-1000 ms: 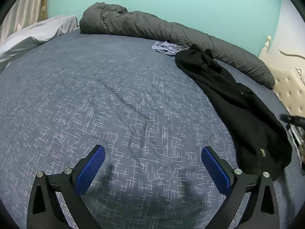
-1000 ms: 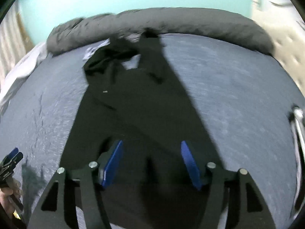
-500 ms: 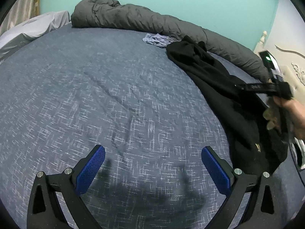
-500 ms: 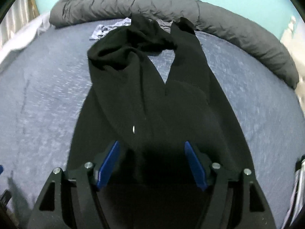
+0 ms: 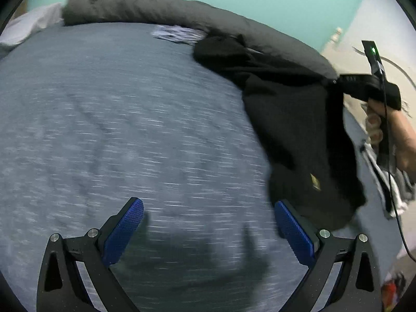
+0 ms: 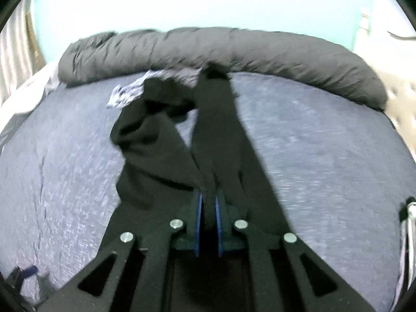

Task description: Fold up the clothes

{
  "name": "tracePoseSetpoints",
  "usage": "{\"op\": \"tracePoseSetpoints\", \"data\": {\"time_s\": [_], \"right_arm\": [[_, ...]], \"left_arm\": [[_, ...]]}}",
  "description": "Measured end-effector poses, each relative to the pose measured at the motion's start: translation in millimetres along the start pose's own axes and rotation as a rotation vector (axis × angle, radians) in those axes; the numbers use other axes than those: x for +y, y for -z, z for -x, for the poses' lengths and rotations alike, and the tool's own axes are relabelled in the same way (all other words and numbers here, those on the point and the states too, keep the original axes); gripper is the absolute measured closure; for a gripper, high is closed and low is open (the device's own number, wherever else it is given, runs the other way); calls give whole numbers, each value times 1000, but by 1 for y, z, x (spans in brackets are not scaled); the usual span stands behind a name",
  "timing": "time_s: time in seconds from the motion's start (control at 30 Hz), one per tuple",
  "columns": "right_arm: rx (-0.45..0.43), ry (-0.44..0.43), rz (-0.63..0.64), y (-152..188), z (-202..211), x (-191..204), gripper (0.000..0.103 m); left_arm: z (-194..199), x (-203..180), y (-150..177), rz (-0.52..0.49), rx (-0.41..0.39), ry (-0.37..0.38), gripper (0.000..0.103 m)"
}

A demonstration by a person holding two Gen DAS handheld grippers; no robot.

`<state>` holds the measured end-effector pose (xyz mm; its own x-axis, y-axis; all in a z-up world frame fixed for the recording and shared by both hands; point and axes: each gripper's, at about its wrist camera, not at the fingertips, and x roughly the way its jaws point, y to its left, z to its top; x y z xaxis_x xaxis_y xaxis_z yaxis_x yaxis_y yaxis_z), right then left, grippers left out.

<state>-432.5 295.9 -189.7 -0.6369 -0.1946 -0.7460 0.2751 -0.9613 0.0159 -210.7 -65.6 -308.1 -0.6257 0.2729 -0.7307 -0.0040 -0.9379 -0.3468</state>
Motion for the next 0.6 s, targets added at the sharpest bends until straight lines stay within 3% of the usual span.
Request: {"op": "tracePoseSetpoints", "data": {"time_s": [0.37, 0.6], "right_arm": [[-7, 18, -142, 48, 47, -97, 95], [36, 6, -191, 87, 36, -126, 95]], "left_arm": [[-55, -59, 6, -55, 105, 133, 0], [-67, -55, -4, 62, 106, 268, 0]]}}
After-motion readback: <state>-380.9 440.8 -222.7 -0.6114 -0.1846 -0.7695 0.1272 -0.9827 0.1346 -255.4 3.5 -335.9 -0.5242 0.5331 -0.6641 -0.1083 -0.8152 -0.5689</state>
